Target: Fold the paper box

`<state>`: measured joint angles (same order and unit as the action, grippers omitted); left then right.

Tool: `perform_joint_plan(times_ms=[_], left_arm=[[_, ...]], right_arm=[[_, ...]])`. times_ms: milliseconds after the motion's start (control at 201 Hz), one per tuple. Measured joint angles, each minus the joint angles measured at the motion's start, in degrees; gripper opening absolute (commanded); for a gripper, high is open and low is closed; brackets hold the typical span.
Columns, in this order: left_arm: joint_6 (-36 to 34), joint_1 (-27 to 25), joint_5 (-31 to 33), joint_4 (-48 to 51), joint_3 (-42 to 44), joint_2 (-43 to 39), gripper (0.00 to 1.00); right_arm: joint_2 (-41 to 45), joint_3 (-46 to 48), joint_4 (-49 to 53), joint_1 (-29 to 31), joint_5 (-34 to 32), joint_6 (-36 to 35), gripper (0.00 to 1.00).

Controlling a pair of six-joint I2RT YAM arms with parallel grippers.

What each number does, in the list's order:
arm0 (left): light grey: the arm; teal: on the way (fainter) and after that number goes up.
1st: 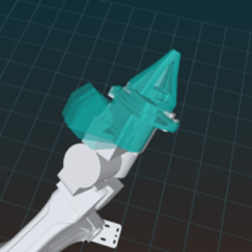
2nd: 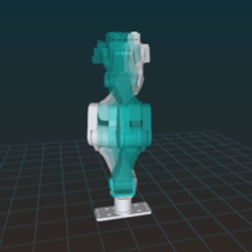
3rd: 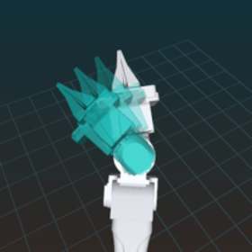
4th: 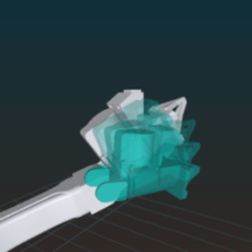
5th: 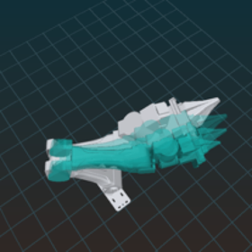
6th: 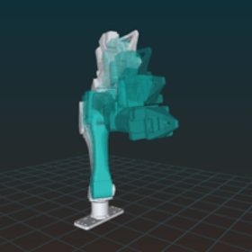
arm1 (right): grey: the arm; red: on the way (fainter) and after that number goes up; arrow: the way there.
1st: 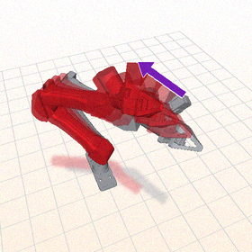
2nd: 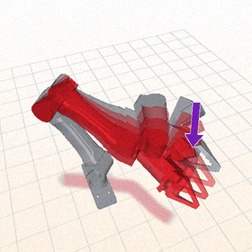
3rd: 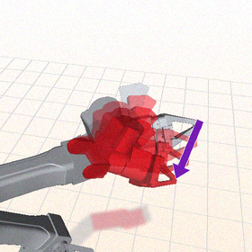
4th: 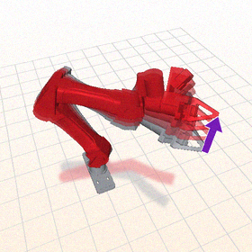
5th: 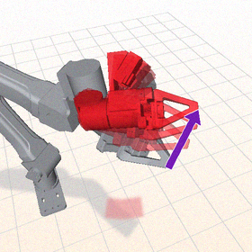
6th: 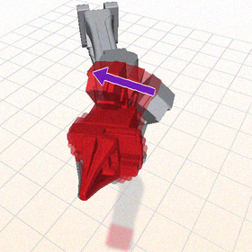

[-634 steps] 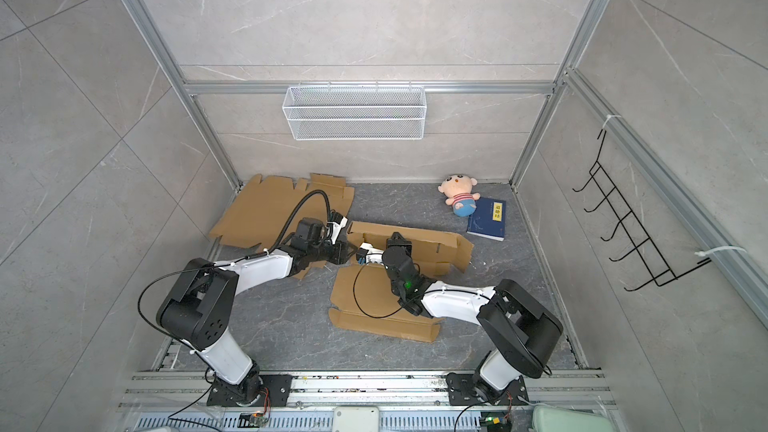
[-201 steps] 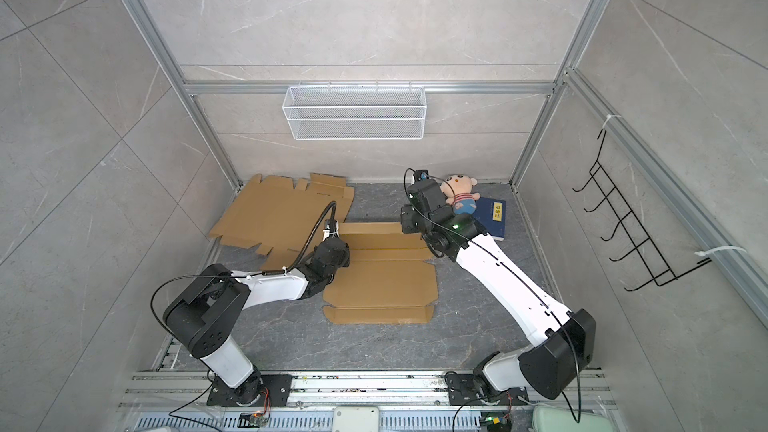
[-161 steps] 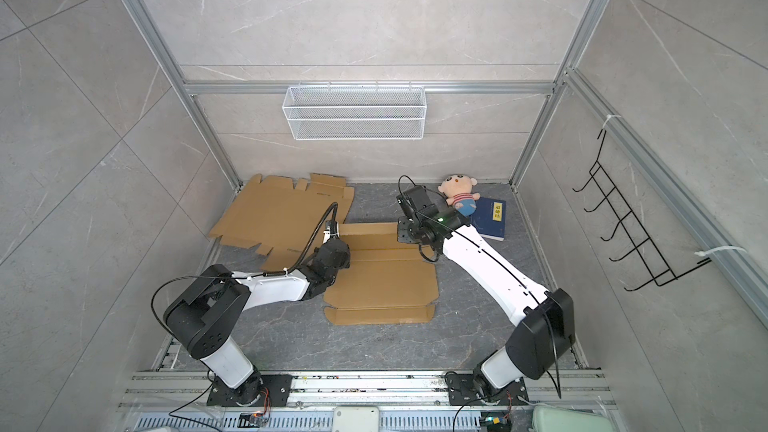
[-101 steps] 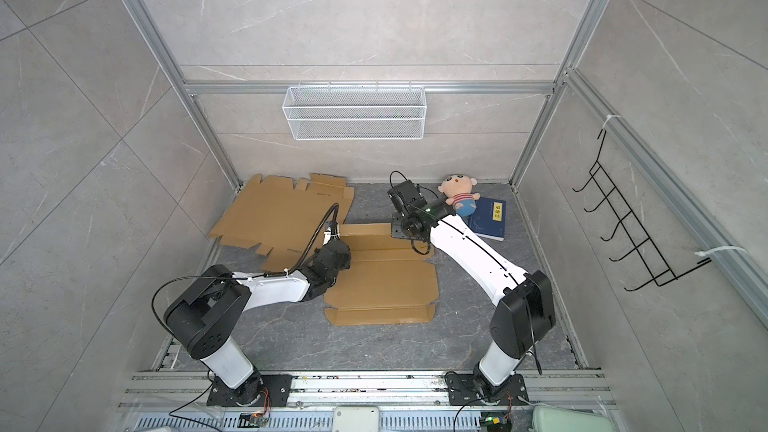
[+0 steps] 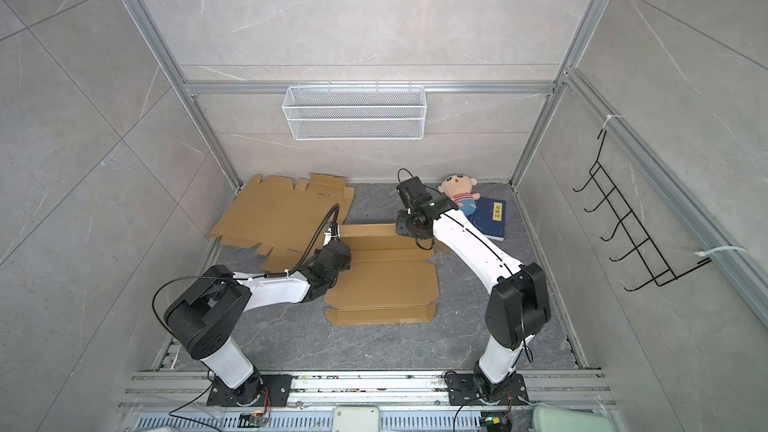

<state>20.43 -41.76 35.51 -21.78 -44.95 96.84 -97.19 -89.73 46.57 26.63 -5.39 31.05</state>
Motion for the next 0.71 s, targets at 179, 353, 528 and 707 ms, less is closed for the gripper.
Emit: perform_joint_plan(times_ms=[179, 353, 528, 707], left_arm=[[-0.50, 0.00, 0.00, -0.04, 0.00, 0.00, 0.00], [-0.68, 0.00, -0.02, -0.07, 0.00, 0.00, 0.00], [-0.70, 0.00, -0.02, -0.09, 0.02, 0.00, 0.00], [-0.70, 0.00, -0.02, -0.11, 0.04, 0.02, 0.00]], right_arm=[[4.83, 0.15, 0.96, -8.33, 4.74, -3.23, 0.61], [3.72, -0.15, 3.61, -12.31, 8.59, -6.29, 0.70], [1.05, -0.50, 3.76, -11.65, 13.90, -6.73, 0.71], [-0.33, -0.48, 3.08, -11.65, 17.68, -6.19, 0.66]])
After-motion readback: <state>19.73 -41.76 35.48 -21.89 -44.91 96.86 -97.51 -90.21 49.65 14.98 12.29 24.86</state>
